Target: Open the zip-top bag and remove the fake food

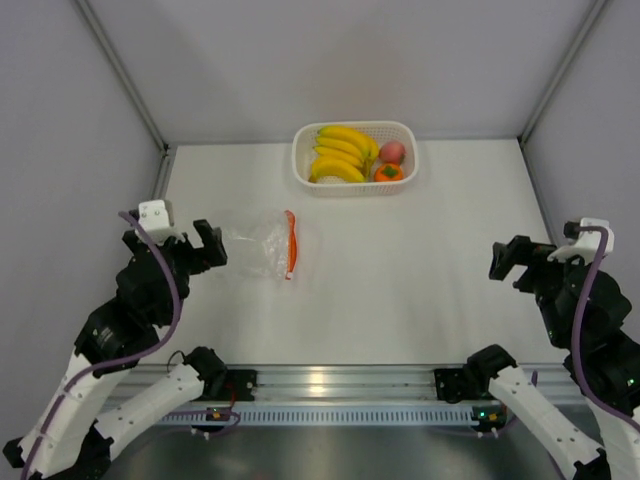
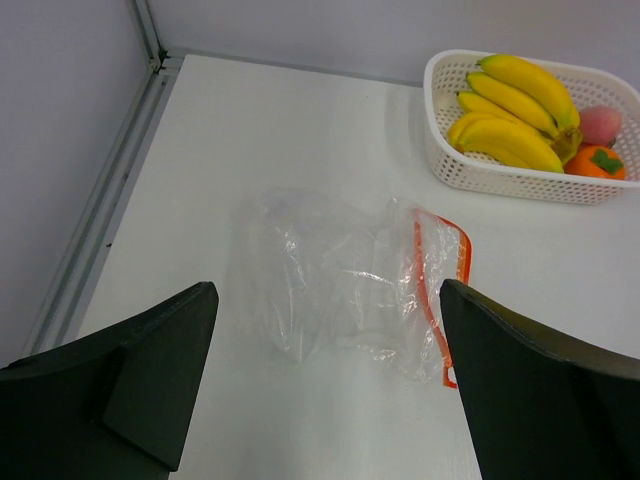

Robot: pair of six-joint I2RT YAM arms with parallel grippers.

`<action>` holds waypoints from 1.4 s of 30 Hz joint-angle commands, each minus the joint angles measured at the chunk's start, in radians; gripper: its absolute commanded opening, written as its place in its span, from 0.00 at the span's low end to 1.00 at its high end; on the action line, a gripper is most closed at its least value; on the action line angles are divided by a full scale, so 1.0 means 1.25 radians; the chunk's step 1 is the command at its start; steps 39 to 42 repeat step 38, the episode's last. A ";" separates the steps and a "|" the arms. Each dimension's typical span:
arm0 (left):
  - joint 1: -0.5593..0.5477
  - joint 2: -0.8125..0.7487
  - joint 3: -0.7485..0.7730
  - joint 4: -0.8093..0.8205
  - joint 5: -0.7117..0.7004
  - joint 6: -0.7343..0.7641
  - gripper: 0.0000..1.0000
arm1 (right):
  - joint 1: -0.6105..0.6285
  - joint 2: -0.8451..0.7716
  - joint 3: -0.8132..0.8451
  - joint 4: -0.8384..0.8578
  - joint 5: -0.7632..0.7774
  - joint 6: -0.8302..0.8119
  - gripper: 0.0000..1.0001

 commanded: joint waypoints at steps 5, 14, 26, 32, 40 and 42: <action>0.004 -0.146 -0.086 0.012 0.076 0.064 0.98 | 0.010 -0.045 -0.034 -0.057 0.060 -0.052 0.99; 0.004 -0.164 -0.152 0.013 0.068 0.071 0.98 | 0.010 -0.069 -0.051 -0.045 0.052 -0.056 0.99; 0.004 -0.116 -0.160 0.016 0.024 0.051 0.98 | 0.010 -0.058 -0.089 0.008 0.051 -0.077 0.99; 0.004 -0.112 -0.150 0.016 0.004 0.051 0.98 | 0.010 -0.046 -0.094 0.010 0.051 -0.074 0.99; 0.004 -0.108 -0.148 0.017 -0.004 0.042 0.98 | 0.008 -0.039 -0.098 0.015 0.051 -0.067 0.99; 0.004 -0.108 -0.148 0.017 -0.004 0.042 0.98 | 0.008 -0.039 -0.098 0.015 0.051 -0.067 0.99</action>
